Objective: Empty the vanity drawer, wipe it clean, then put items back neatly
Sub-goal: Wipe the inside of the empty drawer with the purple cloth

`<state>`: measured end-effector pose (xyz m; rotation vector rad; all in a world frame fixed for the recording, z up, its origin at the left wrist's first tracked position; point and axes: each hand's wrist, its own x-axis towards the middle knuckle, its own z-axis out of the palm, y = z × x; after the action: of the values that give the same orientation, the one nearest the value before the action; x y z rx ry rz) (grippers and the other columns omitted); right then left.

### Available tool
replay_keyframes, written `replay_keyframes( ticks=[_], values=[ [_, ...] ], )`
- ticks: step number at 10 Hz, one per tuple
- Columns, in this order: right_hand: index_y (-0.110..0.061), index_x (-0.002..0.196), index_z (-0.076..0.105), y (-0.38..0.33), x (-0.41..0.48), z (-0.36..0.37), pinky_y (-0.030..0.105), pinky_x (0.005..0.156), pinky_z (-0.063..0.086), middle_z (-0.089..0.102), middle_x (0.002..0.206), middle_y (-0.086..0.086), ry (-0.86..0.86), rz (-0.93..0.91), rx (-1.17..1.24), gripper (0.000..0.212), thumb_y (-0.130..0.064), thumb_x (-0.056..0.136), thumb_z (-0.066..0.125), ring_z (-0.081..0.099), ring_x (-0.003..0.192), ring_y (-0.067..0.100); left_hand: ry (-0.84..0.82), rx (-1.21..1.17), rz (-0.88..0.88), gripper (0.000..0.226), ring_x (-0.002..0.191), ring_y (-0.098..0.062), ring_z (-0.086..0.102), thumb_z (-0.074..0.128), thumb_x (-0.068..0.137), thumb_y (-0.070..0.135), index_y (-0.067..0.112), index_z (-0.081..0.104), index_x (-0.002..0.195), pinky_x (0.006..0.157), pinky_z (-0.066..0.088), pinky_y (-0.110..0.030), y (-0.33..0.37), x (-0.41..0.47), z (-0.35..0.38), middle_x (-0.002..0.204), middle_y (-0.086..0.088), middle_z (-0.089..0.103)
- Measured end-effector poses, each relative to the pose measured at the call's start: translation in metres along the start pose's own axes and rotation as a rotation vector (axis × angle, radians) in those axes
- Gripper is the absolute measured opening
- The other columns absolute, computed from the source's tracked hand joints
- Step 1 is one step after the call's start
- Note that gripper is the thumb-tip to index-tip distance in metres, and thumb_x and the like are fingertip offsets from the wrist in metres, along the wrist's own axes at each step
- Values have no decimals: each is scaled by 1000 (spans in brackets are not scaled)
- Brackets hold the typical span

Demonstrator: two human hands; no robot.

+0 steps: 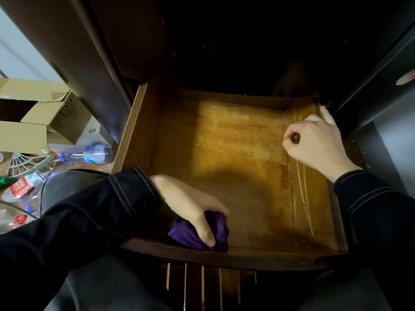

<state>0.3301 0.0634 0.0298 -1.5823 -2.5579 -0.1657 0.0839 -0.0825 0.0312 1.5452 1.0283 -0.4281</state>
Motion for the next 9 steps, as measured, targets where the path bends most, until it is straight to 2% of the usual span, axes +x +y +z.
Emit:
replay_keyframes(
  ticks=[1, 2, 3, 4, 5, 6, 7, 8, 9],
  values=[
    [-27, 69, 68, -1, 0, -1, 49, 126, 12, 61, 67, -9, 1, 4, 6, 22, -30, 89, 58, 56, 90, 21, 37, 20, -7, 43, 116, -23, 61, 69, 95, 23, 11, 55, 134, 85, 46, -25, -2, -1, 1, 130, -8, 63],
    [-27, 69, 68, 0, -1, -1, 47, 126, 10, 61, 67, -9, -6, 8, 15, 23, -30, 89, 57, 55, 90, 18, 19, 14, -7, 43, 119, -24, 60, 70, 94, 22, 10, 55, 134, 83, 46, -23, -4, 3, 0, 131, -7, 62],
    [-26, 71, 70, 0, -1, 0, 48, 126, 10, 63, 68, -8, 9, 0, 7, 24, -31, 89, 56, 57, 89, 19, 1, 4, 21, 37, 103, -15, 62, 69, 95, 23, 11, 56, 126, 74, 47, -17, 2, 6, -4, 124, -6, 64],
    [-25, 70, 70, 1, -1, 1, 48, 126, 11, 61, 66, -8, 20, -3, 11, 24, -30, 89, 57, 56, 88, 19, -21, 3, 50, 35, 99, -12, 61, 69, 95, 25, 11, 55, 124, 81, 51, -26, 0, 12, -6, 122, -5, 65],
    [-25, 70, 70, 0, 0, 1, 47, 126, 10, 63, 67, -7, 17, 2, 7, 24, -30, 90, 58, 56, 88, 19, -77, 110, 28, 46, 111, -21, 58, 64, 98, 29, 13, 48, 137, 87, 49, -32, 0, 14, -2, 132, -5, 59],
    [-25, 72, 70, 0, 0, 0, 46, 126, 9, 63, 69, -8, 8, 3, 3, 23, -30, 90, 57, 57, 91, 19, -84, 96, 116, 42, 107, -23, 61, 67, 96, 28, 11, 52, 131, 90, 52, -38, -4, 9, -6, 125, -6, 62],
    [-25, 72, 70, 1, 0, 0, 46, 127, 8, 63, 68, -7, 20, 11, 8, 23, -31, 90, 57, 57, 90, 19, -38, -114, 232, 39, 98, -20, 66, 73, 92, 25, 8, 57, 123, 84, 55, -42, -2, -1, -11, 114, -9, 67],
    [-25, 72, 70, 1, 0, 1, 45, 127, 8, 64, 68, -7, 12, 15, 3, 24, -31, 91, 57, 57, 90, 18, -3, -51, 167, 45, 108, -21, 64, 69, 94, 35, 11, 53, 130, 94, 55, -41, -2, 8, 0, 122, -6, 66],
    [-25, 74, 71, 0, 0, 0, 46, 127, 8, 67, 72, -7, 5, 14, -4, 23, -32, 92, 57, 57, 91, 18, -25, 53, 118, 41, 109, -22, 62, 64, 98, 36, 15, 52, 130, 97, 52, -45, -4, 18, 6, 123, -4, 64]
  ],
)
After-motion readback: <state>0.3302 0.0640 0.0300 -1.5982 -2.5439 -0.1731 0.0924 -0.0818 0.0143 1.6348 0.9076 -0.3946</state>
